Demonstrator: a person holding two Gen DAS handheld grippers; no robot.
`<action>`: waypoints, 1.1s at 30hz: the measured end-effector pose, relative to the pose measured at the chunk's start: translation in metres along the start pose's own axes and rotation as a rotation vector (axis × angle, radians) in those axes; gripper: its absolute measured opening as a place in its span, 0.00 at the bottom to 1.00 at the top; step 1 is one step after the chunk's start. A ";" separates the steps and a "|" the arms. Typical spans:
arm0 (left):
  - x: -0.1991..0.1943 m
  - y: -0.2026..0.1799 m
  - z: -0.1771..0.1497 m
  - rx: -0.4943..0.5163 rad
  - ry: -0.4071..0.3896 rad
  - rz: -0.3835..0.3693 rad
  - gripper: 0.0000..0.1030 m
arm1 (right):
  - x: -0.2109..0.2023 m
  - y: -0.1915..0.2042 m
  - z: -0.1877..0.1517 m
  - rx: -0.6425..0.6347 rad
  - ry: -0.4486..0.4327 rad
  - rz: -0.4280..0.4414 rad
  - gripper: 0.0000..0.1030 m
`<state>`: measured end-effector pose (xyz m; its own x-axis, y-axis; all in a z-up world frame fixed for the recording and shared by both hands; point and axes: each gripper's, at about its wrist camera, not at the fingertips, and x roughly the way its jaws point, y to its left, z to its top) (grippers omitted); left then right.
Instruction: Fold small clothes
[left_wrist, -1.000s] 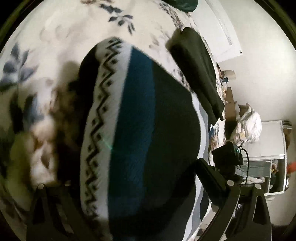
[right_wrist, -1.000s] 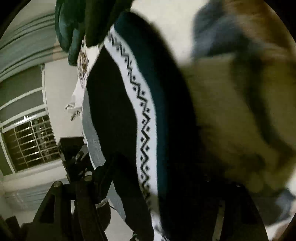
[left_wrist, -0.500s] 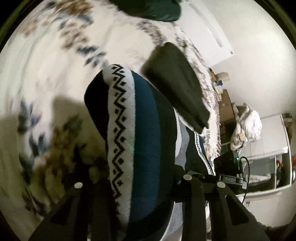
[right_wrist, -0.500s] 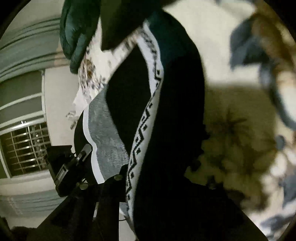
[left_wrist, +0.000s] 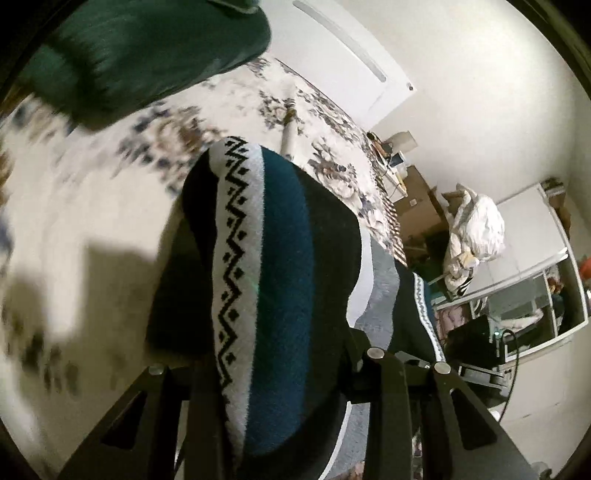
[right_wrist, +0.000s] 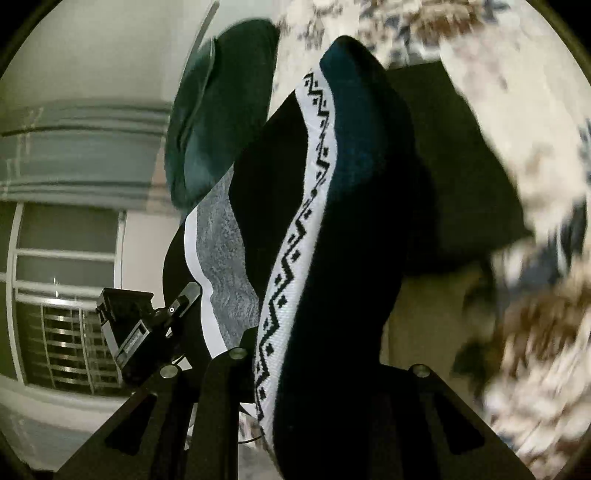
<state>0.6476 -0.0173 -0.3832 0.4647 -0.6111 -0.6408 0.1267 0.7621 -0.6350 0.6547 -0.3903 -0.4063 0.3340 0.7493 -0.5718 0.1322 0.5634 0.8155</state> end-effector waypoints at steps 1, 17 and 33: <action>0.013 0.001 0.012 0.012 0.010 0.008 0.29 | 0.003 -0.002 0.017 0.009 -0.015 -0.006 0.18; 0.094 0.002 0.041 0.165 0.109 0.318 0.86 | 0.059 -0.012 0.096 -0.068 -0.021 -0.444 0.47; 0.002 -0.094 -0.030 0.287 -0.076 0.674 1.00 | -0.059 0.064 -0.041 -0.254 -0.299 -1.014 1.00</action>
<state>0.6103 -0.0971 -0.3376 0.5805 0.0180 -0.8141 0.0118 0.9995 0.0305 0.6053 -0.3840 -0.3243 0.3965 -0.2008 -0.8958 0.2891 0.9535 -0.0858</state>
